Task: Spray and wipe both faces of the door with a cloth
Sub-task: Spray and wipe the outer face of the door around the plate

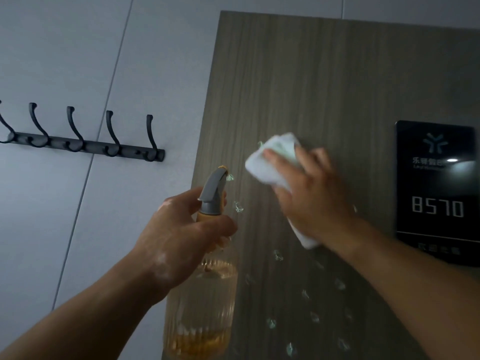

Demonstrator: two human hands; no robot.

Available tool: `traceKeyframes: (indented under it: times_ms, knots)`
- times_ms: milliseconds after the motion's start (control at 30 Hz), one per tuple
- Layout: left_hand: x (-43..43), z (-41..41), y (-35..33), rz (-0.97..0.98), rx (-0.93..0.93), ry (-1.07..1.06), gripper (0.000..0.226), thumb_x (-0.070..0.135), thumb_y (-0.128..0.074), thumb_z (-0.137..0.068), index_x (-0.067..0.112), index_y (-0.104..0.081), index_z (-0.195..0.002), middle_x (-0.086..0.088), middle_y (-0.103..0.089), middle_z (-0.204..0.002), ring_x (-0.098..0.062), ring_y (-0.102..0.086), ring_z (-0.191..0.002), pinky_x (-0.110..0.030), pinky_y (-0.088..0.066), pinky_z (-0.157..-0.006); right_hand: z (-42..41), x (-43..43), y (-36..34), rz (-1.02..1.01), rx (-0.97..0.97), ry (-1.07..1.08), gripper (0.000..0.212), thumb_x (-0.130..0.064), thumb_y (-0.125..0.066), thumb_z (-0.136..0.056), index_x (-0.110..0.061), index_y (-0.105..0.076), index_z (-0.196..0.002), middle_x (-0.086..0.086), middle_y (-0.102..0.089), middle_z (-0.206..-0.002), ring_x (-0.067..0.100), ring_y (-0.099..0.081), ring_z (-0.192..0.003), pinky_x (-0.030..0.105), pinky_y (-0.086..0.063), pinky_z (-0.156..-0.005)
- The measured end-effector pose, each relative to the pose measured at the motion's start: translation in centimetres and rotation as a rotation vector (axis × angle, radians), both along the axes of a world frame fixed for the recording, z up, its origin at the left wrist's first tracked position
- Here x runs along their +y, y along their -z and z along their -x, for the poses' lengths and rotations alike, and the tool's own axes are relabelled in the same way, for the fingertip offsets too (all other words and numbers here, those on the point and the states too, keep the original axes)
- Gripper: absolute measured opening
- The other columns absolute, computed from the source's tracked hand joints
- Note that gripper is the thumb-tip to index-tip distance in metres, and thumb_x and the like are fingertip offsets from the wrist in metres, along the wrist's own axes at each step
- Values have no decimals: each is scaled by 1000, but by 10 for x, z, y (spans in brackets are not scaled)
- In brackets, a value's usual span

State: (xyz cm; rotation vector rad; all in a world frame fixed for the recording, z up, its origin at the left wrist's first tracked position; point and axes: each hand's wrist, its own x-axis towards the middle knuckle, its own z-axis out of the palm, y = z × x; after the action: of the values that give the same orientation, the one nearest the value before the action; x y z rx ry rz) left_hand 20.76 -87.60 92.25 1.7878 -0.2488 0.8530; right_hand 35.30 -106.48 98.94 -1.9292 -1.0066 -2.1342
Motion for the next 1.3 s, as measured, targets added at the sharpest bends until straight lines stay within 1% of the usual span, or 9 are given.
traceKeyframes:
  times_ms: [133,200,333,467,600,733,800,967,1300]
  knots:
    - [-1,-5,-6,-11,-29,12,37,30,-76,-75,29,-66,-111,-2,-75,-94,-20,-76,-81,-38,-62,-75,4,28,-83,-128,56,0,56,-37,-60,-95,-31,-51,-150,10,-55,-143,42,-50,-109,46,-45,-95]
    - [1,-9,-6,-12,-37,13,41,33,-76,-73,29,-66,-113,-2,-75,-94,-20,-76,-82,-39,-63,-77,6,37,-89,-82,49,36,56,-36,-62,-94,-35,-52,-149,6,-55,-142,40,-48,-112,47,-48,-92]
    - [9,-12,-2,-10,-40,11,34,32,-76,-75,30,-68,-107,-1,-76,-88,-20,-76,-79,-42,-63,-77,7,25,-21,174,-35,7,57,-22,-65,-85,-34,-61,-140,9,-60,-132,37,-52,-100,45,-53,-76]
    - [14,-10,5,-10,-49,7,19,29,-75,-79,32,-67,-96,3,-76,-83,-18,-76,-78,-38,-61,-74,6,-1,32,356,-50,31,52,-30,-59,-92,-31,-58,-144,11,-61,-132,28,-51,-103,41,-51,-79]
    - [14,-8,4,-4,-39,-1,32,41,-79,-76,31,-67,-104,-1,-76,-90,-20,-75,-81,-37,-61,-75,3,10,-19,202,-15,24,55,-32,-55,-87,-35,-60,-142,8,-62,-130,36,-53,-96,47,-55,-78]
    - [15,-9,2,26,-42,8,38,41,-80,-74,31,-67,-109,-2,-75,-97,-24,-75,-86,-46,-61,-80,5,28,-72,29,42,65,55,-36,-63,-93,-39,-53,-147,0,-58,-136,35,-49,-107,50,-52,-88]
    - [17,-10,3,31,-39,9,40,44,-79,-73,31,-67,-109,-3,-74,-97,-24,-75,-86,-46,-62,-81,7,33,-65,23,15,56,56,-32,-67,-93,-36,-54,-147,2,-60,-135,35,-49,-106,47,-49,-86]
    - [17,-8,14,7,2,-7,35,32,-76,-76,32,-65,-110,-2,-74,-96,-20,-74,-83,-39,-61,-77,5,21,5,211,-35,28,60,-24,-72,-88,-33,-57,-146,5,-61,-132,31,-52,-103,46,-50,-81]
    - [9,-8,30,-19,53,2,29,33,-75,-77,30,-65,-104,1,-71,-98,-20,-72,-88,-43,-61,-86,6,55,-48,-28,19,34,56,-37,-64,-95,-34,-50,-150,3,-56,-141,35,-48,-108,44,-46,-88]
